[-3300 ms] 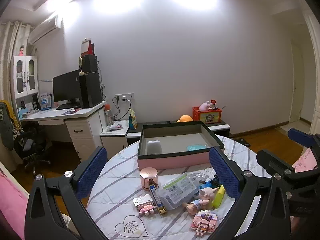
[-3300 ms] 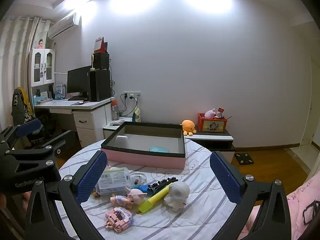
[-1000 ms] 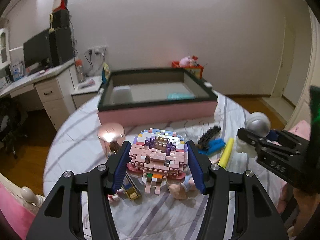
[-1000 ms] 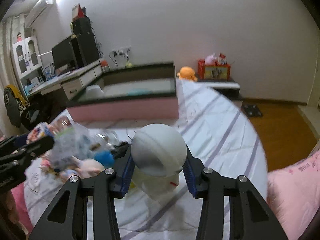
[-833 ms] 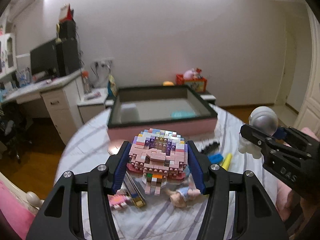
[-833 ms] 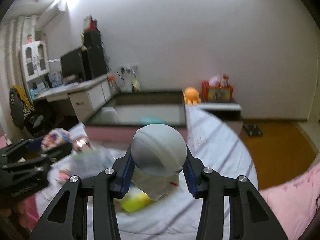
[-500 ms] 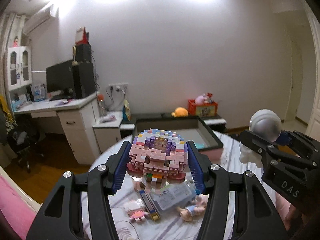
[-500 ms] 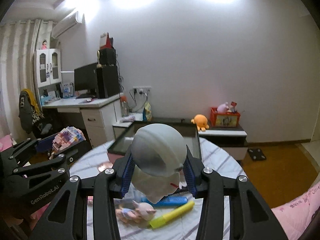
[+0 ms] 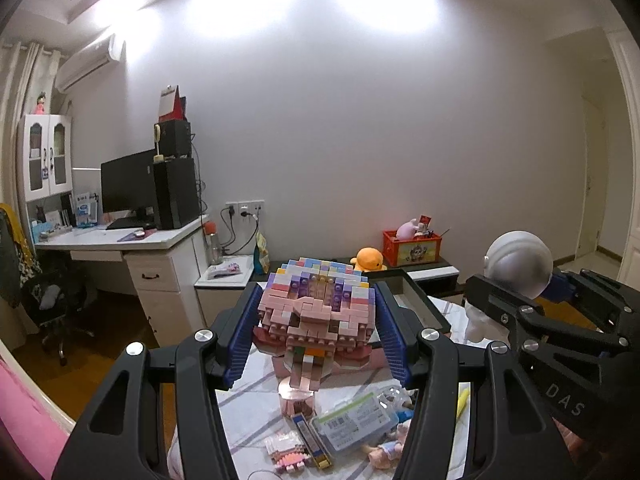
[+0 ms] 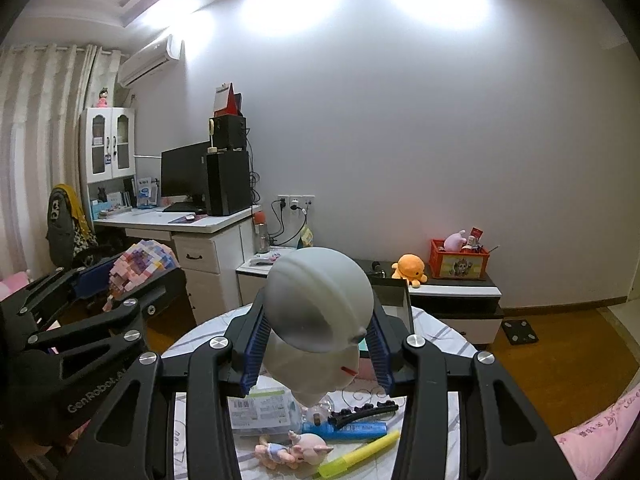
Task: Organize rigid objects
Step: 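Carry both figures into the pink box and open both grippers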
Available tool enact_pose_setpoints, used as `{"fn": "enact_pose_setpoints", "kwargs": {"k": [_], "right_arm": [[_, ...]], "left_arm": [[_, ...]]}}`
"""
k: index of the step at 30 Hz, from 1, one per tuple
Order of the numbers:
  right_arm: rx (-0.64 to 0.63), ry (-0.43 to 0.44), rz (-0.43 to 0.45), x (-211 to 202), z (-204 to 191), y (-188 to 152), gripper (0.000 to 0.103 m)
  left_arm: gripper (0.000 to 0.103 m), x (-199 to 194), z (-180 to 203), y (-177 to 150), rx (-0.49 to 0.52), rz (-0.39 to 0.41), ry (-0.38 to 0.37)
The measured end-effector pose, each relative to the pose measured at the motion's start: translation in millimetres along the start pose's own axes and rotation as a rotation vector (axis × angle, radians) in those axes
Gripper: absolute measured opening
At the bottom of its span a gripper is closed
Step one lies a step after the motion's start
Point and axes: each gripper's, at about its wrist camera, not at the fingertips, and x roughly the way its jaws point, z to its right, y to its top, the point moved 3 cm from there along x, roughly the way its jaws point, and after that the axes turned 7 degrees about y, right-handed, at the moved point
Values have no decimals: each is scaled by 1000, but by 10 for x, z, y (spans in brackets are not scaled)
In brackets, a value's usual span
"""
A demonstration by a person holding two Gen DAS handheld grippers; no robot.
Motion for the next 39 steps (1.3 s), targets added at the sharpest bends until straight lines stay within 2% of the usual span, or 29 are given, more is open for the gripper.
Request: {"fn": "enact_pose_setpoints", "kwargs": {"k": [6,12,17,23,29,33,36,39], "right_arm": [[0,-6,-5,81,5,24,46],[8,-16,-55,455,186,63,46],[33,-17,-138,969,437,8,46],[72,-16,-285,1686,776,-231,46],[93,-42,-434,2315,1040,-433,46],[104,-43,-508,2552,1171,-537,46],[111,-42,-550,2668,1215,-619,46],[113,-47,-552,2667,1244,-636,46]], "left_arm": [[57,199,84,61,21,-4,-11],[57,708,140,108,32,-64,-60],[57,1375,255,49,43,-182,-113],[57,2259,507,-176,92,-359,-164],[57,2962,705,-407,171,-513,-132],[57,3209,742,-513,181,-572,-129],[58,3273,761,-585,193,-583,-121],[70,3285,700,-572,156,-582,-128]]}}
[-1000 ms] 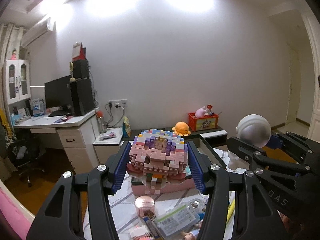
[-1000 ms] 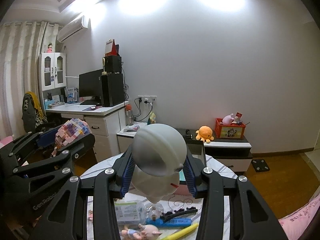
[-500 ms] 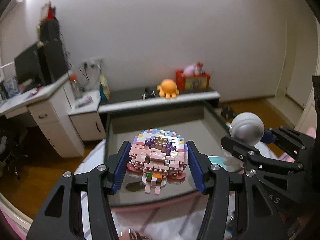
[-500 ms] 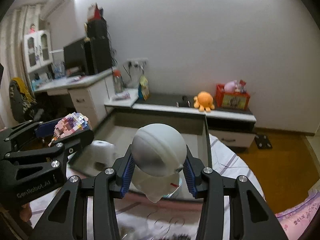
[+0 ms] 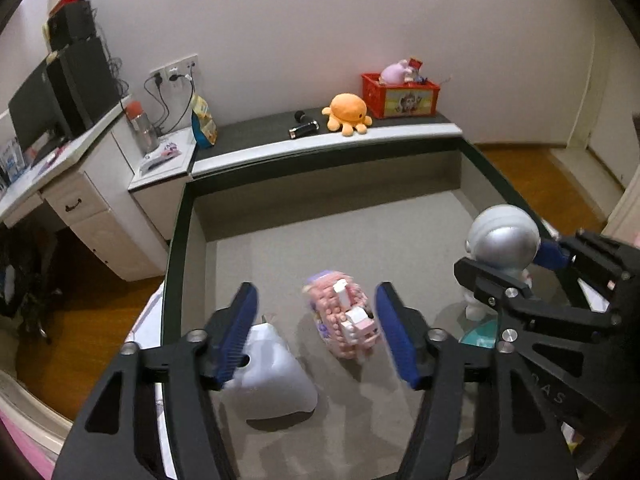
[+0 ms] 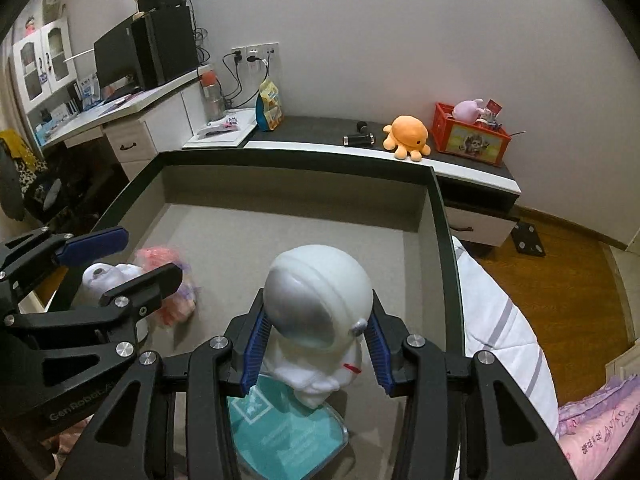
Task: Organize rigid objects
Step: 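Carry both figures into the pink box and open both grippers, then lift both tools back from the box toward the table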
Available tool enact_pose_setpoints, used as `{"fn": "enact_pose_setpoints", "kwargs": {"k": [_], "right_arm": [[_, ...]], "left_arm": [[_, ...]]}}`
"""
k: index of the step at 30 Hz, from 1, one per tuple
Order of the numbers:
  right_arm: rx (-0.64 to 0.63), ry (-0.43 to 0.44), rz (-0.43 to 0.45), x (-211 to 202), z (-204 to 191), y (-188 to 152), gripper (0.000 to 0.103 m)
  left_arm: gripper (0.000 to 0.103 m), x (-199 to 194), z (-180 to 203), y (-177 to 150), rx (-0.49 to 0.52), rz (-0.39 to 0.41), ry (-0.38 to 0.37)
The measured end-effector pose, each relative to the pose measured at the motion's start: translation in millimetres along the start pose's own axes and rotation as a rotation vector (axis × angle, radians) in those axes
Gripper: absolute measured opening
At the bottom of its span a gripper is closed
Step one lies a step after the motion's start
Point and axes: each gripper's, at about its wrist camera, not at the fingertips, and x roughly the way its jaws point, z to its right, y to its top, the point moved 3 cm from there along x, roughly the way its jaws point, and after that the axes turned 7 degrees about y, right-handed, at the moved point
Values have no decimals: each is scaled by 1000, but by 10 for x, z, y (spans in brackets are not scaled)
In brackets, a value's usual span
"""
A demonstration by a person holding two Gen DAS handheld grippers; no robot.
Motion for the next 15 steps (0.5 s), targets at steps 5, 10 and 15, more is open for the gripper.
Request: {"fn": "enact_pose_setpoints", "kwargs": {"k": [5,10,15], "right_arm": [[30,4,13,4,80,54,59],[60,19,72,-262,105,48,80],[34,23,167,-783,-60,-5,82]], "left_arm": [[89,-107,-90,-5,-28,38,34],[96,-485,-243,-84,-79,112,45],[102,-1040,-342,-260,-106,224,73]]}}
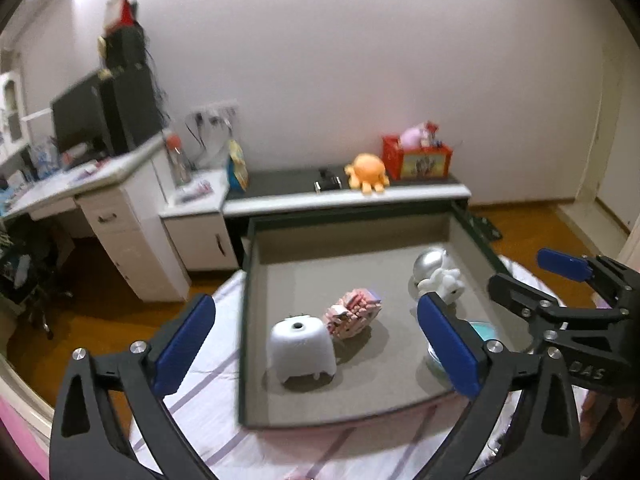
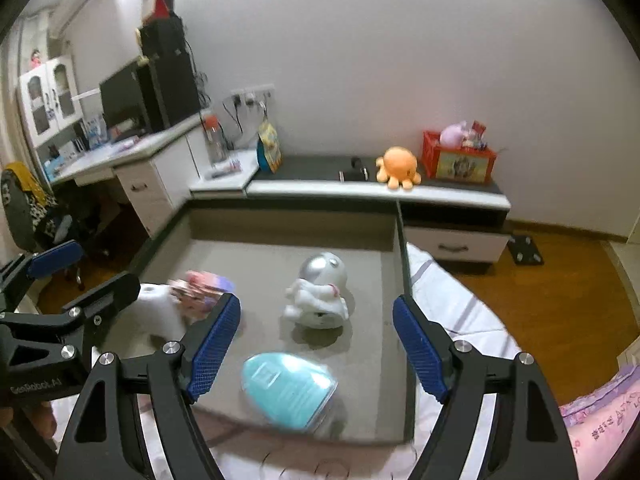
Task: Organize rigid objects
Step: 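Lift both tools back from the box toward the table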
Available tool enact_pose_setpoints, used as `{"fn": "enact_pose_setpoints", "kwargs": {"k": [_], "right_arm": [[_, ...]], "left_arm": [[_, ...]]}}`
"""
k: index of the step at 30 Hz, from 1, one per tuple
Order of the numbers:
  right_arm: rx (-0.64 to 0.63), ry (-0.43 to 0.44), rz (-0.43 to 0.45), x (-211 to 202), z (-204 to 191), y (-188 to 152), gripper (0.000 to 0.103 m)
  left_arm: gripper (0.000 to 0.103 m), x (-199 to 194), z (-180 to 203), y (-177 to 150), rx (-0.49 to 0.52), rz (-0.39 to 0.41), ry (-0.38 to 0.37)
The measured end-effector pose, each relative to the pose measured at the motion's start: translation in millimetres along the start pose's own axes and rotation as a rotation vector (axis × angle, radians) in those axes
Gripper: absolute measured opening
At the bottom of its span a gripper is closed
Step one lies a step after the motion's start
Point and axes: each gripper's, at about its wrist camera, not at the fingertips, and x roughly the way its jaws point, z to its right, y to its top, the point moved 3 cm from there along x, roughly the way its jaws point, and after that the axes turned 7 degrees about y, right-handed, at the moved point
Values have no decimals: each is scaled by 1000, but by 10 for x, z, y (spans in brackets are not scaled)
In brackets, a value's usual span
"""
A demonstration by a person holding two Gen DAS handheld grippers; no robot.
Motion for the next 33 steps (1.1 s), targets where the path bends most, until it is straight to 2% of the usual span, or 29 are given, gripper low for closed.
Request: {"fn": "enact_pose_setpoints", "kwargs": {"k": [4,7,8,11,17,26,33], "right_arm": [[-33,-2,97,-497,-230,-82,88],[-73,-20,175,-890,-421,-216,102],[-78,-21,195,-988,-472,-246,103],[-103,-1,256,-1292,-635,-367,103],[-132,-33,344,-1748,-849,-622,103],[-123,-49,445,-2223,-1008,-1007,103],[-122,-52,475,-2408,-1029,-1107,103]], "left_arm": [[103,-589,-97,-116,-27,108,32],[103,-943,-156,-238,-55,158,34],[103,-1026,-171,-271,-63,167,35],[103,-1350,-210,-418,-86,205,32],[103,-1908,-230,-691,-100,305,65],[103,-2442,-117,-929,-31,450,147],[103,-2588,-134,-989,-52,459,124]]}}
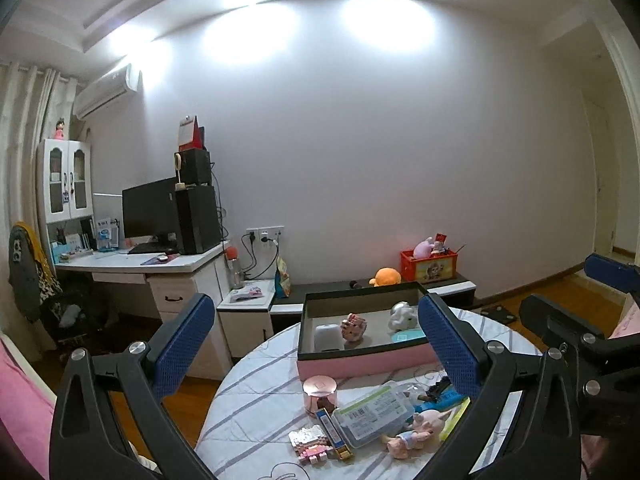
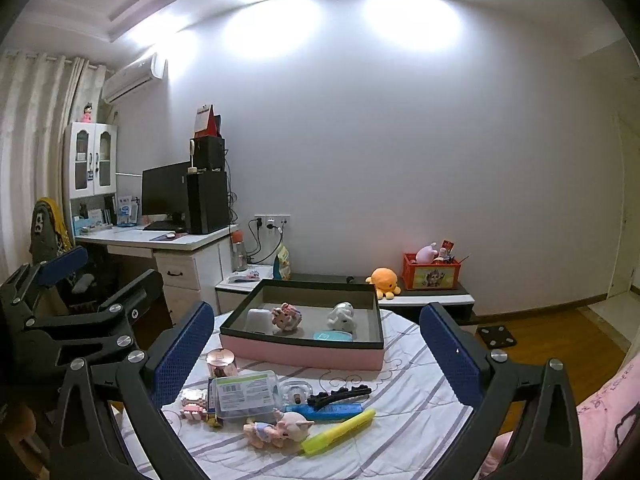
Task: Organize rigid objects
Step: 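Lift both tools back from the box toward the table, then lower the left gripper to the pig doll while the right approaches the yellow highlighter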
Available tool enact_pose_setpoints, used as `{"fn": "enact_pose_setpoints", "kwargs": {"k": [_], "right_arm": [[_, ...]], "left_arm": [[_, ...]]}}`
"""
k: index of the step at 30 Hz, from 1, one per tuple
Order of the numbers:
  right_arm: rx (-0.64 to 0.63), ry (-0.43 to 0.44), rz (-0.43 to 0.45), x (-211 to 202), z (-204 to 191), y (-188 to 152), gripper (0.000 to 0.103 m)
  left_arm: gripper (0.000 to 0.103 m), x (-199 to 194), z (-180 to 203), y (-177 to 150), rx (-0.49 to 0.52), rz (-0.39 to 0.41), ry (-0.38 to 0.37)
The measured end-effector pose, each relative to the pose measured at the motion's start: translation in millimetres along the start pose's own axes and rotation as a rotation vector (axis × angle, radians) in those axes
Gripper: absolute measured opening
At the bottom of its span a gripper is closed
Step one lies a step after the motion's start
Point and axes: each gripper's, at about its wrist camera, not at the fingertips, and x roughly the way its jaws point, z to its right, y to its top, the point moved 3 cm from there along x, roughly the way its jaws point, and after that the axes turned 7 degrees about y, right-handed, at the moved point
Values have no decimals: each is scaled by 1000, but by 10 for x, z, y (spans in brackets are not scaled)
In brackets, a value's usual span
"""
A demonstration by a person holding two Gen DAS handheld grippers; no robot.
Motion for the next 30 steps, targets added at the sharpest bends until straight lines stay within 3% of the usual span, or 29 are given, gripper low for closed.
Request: {"fn": "enact_pose_setpoints", "kwargs": {"k": [14,17,30], "right_arm": [[-3,-15,-40,-31,18,-158,103],[15,-3,-77,34,74,-252,103],[71,-42,-316,490,370,-997,103]], "left_arm": [[103,102,78,-206,3,-66,-51],[103,225,78,-329,4,-136,-102],[103,738,-80,-1237,-14,-435,-102]]}}
